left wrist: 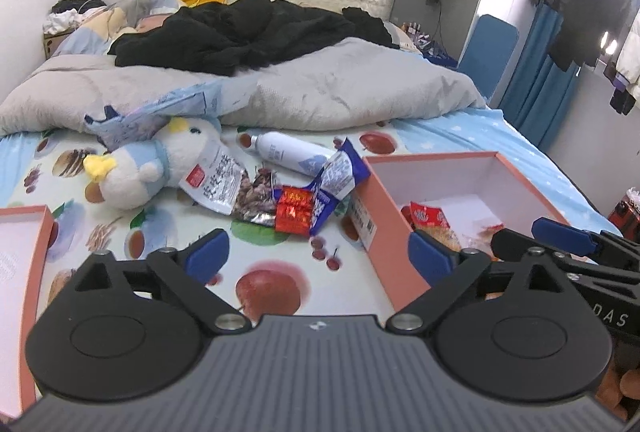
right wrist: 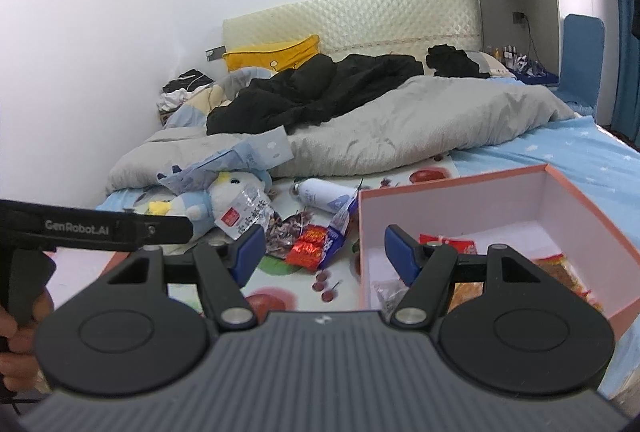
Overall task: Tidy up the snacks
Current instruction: 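Reach left gripper to red-labelled meat-strip packet while right gripper approaches red foil packet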
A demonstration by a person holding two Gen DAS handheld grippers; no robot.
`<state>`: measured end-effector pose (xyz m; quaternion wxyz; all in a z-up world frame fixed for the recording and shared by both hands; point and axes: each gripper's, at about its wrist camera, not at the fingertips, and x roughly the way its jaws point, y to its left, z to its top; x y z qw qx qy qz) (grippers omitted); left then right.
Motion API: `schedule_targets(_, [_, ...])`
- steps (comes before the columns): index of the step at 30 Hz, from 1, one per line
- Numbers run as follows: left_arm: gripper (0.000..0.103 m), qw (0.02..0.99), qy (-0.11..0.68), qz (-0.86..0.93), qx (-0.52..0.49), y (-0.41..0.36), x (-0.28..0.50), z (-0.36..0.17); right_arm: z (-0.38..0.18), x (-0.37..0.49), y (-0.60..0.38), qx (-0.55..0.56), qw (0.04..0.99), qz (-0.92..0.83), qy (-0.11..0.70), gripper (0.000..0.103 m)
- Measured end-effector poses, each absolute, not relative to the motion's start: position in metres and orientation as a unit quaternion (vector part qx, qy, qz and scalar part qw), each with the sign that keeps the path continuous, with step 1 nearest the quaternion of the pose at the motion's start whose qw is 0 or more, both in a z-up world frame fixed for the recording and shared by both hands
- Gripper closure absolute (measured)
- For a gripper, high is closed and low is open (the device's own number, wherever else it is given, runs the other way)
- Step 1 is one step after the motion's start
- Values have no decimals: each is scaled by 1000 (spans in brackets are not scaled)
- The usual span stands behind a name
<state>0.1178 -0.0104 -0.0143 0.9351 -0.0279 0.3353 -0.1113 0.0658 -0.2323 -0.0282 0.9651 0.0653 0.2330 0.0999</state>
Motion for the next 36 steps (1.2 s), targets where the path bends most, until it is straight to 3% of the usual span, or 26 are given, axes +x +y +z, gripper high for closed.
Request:
schedule_targets(21, [0, 919, 384, -62, -63, 55, 76, -95, -79, 44, -181, 78, 948, 116, 285, 35])
schedule_targets(36, [0, 899, 426, -93, -27, 72, 117, -173, -110, 100, -145, 19, 939, 135, 316, 35])
